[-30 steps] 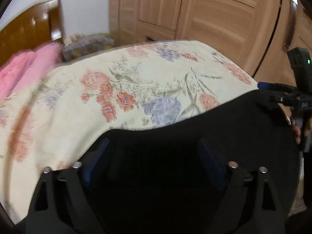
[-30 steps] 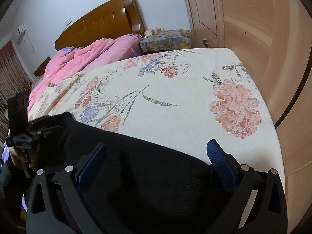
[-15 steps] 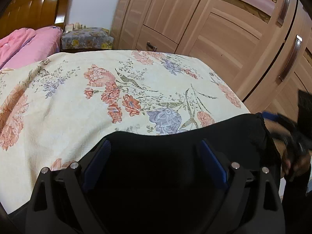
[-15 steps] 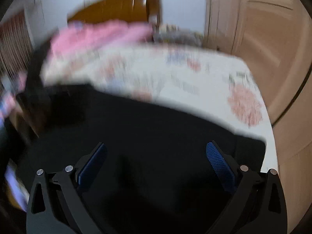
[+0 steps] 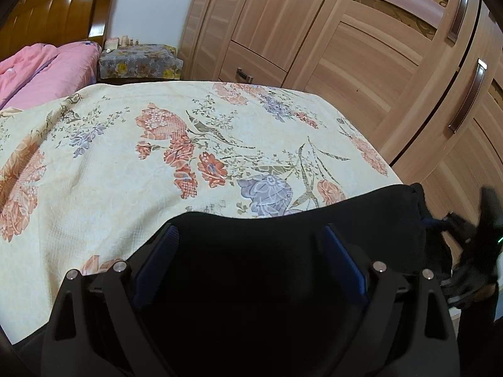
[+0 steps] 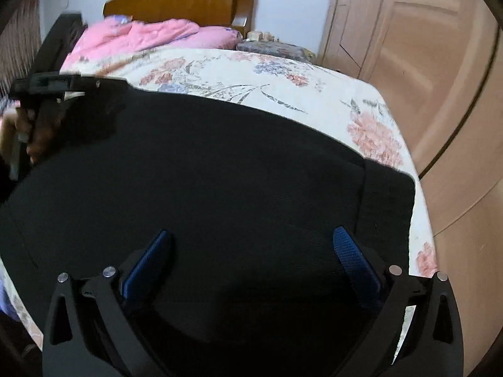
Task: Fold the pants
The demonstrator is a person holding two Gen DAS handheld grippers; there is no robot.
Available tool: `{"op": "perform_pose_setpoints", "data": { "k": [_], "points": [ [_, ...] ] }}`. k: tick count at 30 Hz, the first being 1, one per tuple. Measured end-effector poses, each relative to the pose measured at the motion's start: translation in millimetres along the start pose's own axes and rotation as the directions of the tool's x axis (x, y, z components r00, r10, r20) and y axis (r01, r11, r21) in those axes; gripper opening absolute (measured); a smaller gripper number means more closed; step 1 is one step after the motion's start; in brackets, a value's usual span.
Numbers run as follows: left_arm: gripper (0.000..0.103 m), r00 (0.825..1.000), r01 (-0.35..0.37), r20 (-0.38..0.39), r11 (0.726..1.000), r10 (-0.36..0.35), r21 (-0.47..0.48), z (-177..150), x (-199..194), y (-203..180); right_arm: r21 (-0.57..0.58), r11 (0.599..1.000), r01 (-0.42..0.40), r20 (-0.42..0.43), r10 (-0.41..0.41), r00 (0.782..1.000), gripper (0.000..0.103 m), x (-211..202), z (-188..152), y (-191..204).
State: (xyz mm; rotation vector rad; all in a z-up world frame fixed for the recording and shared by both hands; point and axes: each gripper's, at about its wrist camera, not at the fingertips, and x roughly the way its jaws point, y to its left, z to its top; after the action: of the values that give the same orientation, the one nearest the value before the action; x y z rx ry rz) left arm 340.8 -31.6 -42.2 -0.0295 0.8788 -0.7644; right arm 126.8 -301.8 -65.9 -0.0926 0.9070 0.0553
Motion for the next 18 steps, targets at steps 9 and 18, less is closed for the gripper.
{"op": "perform_pose_setpoints", "data": {
  "k": [9, 18],
  "points": [
    [0.092, 0.999, -0.043, -0.011, 0.999, 0.044, 0.031, 1, 1, -5, 0.029, 0.998, 0.048, -0.012, -0.048, 0.999, 0.099, 9, 7, -1],
    [0.102, 0.863, -0.492, 0.233, 0.849, 0.448, 0.190, -27, -78, -68, 0.059, 0.969, 0.241, -0.056, -0.238, 0.970, 0.099, -17, 26, 30]
  ]
}}
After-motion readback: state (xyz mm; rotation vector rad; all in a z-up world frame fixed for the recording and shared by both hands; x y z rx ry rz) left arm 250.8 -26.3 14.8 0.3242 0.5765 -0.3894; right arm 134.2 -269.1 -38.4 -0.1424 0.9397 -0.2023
